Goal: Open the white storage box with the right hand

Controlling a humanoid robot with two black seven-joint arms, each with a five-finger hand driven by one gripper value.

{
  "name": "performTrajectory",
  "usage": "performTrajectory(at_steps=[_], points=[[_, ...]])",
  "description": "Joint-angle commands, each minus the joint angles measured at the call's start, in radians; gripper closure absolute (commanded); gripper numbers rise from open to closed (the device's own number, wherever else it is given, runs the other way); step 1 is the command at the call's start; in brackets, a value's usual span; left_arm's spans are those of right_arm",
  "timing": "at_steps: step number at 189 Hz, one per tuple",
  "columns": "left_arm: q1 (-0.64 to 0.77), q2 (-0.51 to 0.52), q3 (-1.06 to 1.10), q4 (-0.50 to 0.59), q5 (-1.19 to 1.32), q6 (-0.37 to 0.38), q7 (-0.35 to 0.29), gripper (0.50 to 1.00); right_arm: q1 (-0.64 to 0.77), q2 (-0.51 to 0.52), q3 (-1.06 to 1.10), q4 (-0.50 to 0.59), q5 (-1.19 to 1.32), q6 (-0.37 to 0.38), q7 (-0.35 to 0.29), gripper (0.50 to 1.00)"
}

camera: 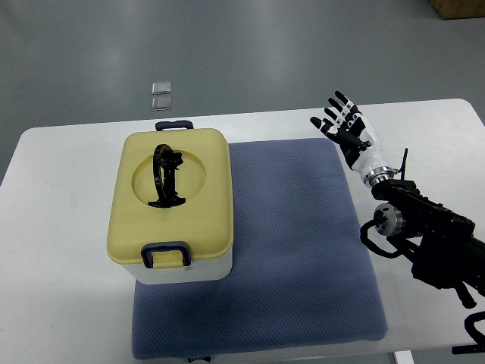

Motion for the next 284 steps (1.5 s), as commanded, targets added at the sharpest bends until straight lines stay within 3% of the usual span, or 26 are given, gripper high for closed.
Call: performTrajectory(at_steps=[1,284], points=[[0.0,0.0,0.001,-0.001,0.001,0.0,0.0,0.5,0.0,-0.001,0.0,0.0,0.0,0.0,0.0,0.57],[0.009,0.0,-0.004,0.003,-0.002,0.006,0.002,0.5,0.003,-0.016,0.005,0.003,-0.008,0.018,0.0,0.57]])
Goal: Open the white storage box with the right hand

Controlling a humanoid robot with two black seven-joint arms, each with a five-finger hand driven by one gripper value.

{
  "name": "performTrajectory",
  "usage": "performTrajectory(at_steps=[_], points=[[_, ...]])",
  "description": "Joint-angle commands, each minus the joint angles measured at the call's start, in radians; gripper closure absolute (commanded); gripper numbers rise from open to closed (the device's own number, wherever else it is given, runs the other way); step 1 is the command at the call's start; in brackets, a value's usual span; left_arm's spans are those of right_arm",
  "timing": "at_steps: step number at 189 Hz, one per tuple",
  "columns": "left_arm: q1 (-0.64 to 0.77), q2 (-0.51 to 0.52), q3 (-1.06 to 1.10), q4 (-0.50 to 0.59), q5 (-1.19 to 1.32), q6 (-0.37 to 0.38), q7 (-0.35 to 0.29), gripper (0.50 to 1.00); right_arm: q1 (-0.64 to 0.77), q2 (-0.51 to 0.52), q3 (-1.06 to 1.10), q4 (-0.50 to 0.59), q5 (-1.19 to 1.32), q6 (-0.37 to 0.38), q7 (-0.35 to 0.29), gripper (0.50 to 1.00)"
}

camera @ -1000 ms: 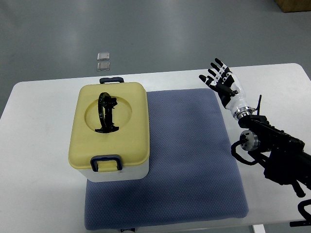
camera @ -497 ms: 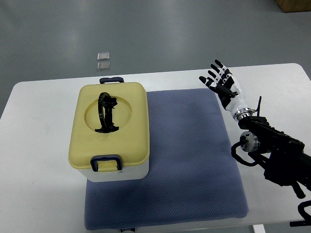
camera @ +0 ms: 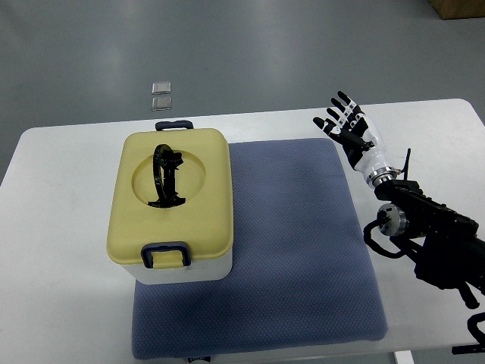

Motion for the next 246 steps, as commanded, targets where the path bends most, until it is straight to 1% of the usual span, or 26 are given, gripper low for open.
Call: performTrajectory(at_steps=[1,17,38,56,67,85,128,147,156,169,184,200,221,246], points=[[0.0,0.0,0.0,0.002,0.0,0.0,0.0,0.5,0.008,-0.003,0.001,0.001,-0.005,0.003,0.0,0.57],[0.0,0.0,0.0,0.0,0.0,0.0,0.0,0.5,0.025,-0.012,-0.002,0.003,-0.013,0.002,0.0,0.57],[0.0,0.0,0.002,0.002,0.0,0.0,0.0,0.5,0.081,-0.03,-0.021,0.003,-0.028,0.002,0.0,0.572],[0.0,0.0,0.002,0.002,0.0,0.0,0.0,0.5,0.149,-0.076,-0.027,0.004,-0.094,0.003,0.0,0.572],[0.0,0.0,0.002,0.002,0.0,0.0,0.0,0.5,0.193,-0.113,-0.041,0.013,-0.179,0.003,0.0,0.572],[0.0,0.0,0.0,0.002,0.001,0.0,0.0,0.5,0.27,-0.145,-0.068,0.041,-0.309,0.005,0.0,0.574],[0.0,0.0,0.002,0.002,0.0,0.0,0.0,0.5,0.483,-0.201,-0.192,0.168,-0.768,0.005,0.0,0.576],[0.0,0.0,0.002,0.002,0.0,0.0,0.0,0.5,0.574,-0.196,-0.243,0.205,-0.956,0.023,0.0,0.576],[0.0,0.0,0.002,0.002,0.0,0.0,0.0,0.5,0.606,-0.193,-0.26,0.225,-1.022,0.046,0.0,0.576],[0.0,0.0,0.0,0.002,0.0,0.0,0.0,0.5,0.666,-0.184,-0.284,0.262,-1.117,0.098,0.0,0.576],[0.0,0.0,0.0,0.002,0.001,0.0,0.0,0.5,0.721,-0.17,-0.315,0.314,-1.182,0.131,0.0,0.576],[0.0,0.0,0.0,0.0,0.0,0.0,0.0,0.5,0.775,-0.148,-0.366,0.363,-1.219,0.141,0.0,0.579],[0.0,0.0,0.0,0.0,0.0,0.0,0.0,0.5,0.842,-0.087,-0.472,0.415,-1.266,0.149,0.0,0.589],[0.0,0.0,0.0,0.0,0.0,0.0,0.0,0.5,0.891,-0.016,-0.561,0.418,-1.334,0.147,0.0,0.591]])
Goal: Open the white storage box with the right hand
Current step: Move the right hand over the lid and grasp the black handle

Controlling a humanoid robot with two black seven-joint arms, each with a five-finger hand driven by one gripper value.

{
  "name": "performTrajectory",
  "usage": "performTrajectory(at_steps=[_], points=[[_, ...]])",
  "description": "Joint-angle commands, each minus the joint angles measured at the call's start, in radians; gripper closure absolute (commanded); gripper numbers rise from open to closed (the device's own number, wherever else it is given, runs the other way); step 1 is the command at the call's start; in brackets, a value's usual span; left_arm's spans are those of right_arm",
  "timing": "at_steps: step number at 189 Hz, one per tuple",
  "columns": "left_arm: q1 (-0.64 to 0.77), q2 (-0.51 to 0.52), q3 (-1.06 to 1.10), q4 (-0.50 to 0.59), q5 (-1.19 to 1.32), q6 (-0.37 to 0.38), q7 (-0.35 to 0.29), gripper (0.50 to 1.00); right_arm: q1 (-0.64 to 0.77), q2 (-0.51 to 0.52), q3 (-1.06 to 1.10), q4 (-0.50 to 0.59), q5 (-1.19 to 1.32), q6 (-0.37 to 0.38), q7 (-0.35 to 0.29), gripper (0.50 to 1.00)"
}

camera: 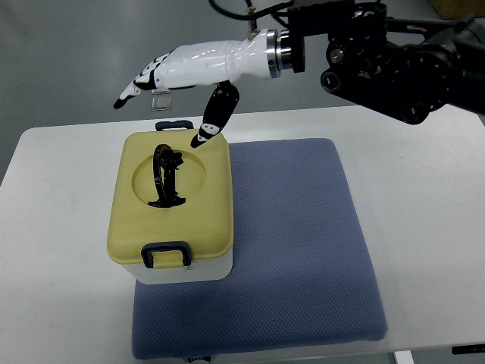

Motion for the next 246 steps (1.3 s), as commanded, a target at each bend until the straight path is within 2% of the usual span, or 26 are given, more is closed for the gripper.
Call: performTrajectory(at_steps=[1,25,42,58,90,118,149,156,185,241,246], points=[[0.0,0.0,0.0,-0.001,0.0,0.0,0.0,0.5,0.039,0.054,-0.07,0.005,-0.052,0.0,0.0,0.591],[0.0,0.0,0.0,0.001,0.0,0.0,0.0,0.5,0.076,0.08,-0.094,0.004,-0.066,0.003,0.0,0.605],[0.0,0.0,0.0,0.001,0.0,0.0,0.0,0.5,0.08,0.11,-0.119,0.004,-0.11,0.005,0.0,0.64],[0.0,0.0,0.0,-0.001,0.0,0.0,0.0,0.5,0.08,0.122,-0.122,0.002,-0.144,0.005,0.0,0.695],[0.0,0.0,0.0,-0.001,0.0,0.0,0.0,0.5,0.076,0.126,-0.126,-0.009,-0.147,0.006,0.0,0.699],[0.0,0.0,0.0,0.001,0.0,0.0,0.0,0.5,0.076,0.126,-0.126,-0.016,-0.152,0.008,0.0,0.74],[0.0,0.0,0.0,0.001,0.0,0.0,0.0,0.5,0.076,0.128,-0.143,-0.018,-0.152,0.008,0.0,0.822],[0.0,0.0,0.0,0.001,0.0,0.0,0.0,0.5,0.074,0.128,-0.143,-0.018,-0.152,0.008,0.0,0.854],[0.0,0.0,0.002,0.001,0.0,0.0,0.0,0.5,0.073,0.128,-0.145,-0.022,-0.152,0.009,0.0,0.875],[0.0,0.0,0.002,0.001,0.0,0.0,0.0,0.5,0.067,0.128,-0.143,-0.03,-0.15,0.019,0.0,0.875],[0.0,0.0,0.002,0.001,0.001,0.0,0.0,0.5,0.067,0.126,-0.143,-0.03,-0.152,0.019,0.0,0.887]])
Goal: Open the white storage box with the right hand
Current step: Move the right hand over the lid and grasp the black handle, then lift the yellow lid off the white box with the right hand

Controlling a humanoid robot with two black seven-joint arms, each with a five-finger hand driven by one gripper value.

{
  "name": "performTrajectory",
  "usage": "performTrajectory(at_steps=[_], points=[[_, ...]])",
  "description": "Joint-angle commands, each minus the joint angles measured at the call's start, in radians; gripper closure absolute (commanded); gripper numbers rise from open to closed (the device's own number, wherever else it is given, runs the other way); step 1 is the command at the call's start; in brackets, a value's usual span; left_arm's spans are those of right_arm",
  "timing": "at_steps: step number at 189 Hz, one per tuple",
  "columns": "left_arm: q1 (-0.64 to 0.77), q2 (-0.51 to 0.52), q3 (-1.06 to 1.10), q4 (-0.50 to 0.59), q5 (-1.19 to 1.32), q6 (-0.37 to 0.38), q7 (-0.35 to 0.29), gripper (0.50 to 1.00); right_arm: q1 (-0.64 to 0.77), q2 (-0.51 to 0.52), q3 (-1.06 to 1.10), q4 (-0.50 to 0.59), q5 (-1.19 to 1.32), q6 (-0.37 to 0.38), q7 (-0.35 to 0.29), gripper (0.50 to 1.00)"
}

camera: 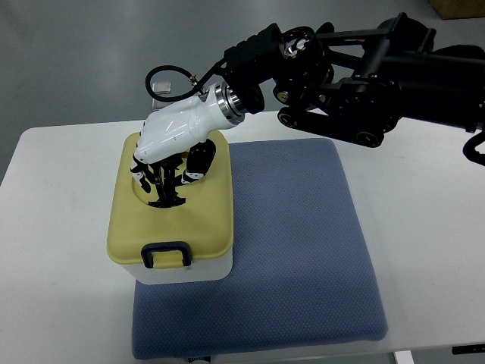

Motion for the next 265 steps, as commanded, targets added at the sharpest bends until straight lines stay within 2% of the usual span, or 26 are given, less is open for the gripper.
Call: performTrajectory(at_steps=[1,23,101,153,212,265], points=[[0.0,0.0,0.001,0.0,0.001,0.0,0.0,0.5,0.0,-0.001,0.001,0.0,0.0,0.0,0.0,0.887],[0.0,0.0,0.001,-0.001,0.0,0.0,0.0,0.5,0.003,-0.001,0.001,-0.002,0.002,0.006,0.0,1.0],[0.0,0.0,0.0,0.0,0.0,0.0,0.0,0.5,0.038,-0.019,0.018,-0.002,0.022,0.026,0.0,1.0],[0.0,0.0,0.0,-0.001,0.0,0.0,0.0,0.5,0.093,-0.073,0.024,-0.002,0.055,0.029,0.0,1.0],[0.0,0.0,0.0,0.0,0.0,0.0,0.0,0.5,0.089,-0.194,0.035,0.0,0.06,0.051,0.0,1.0],[0.0,0.0,0.0,-0.001,0.0,0.0,0.0,0.5,0.024,-0.392,0.04,-0.009,0.06,0.043,0.0,1.0]])
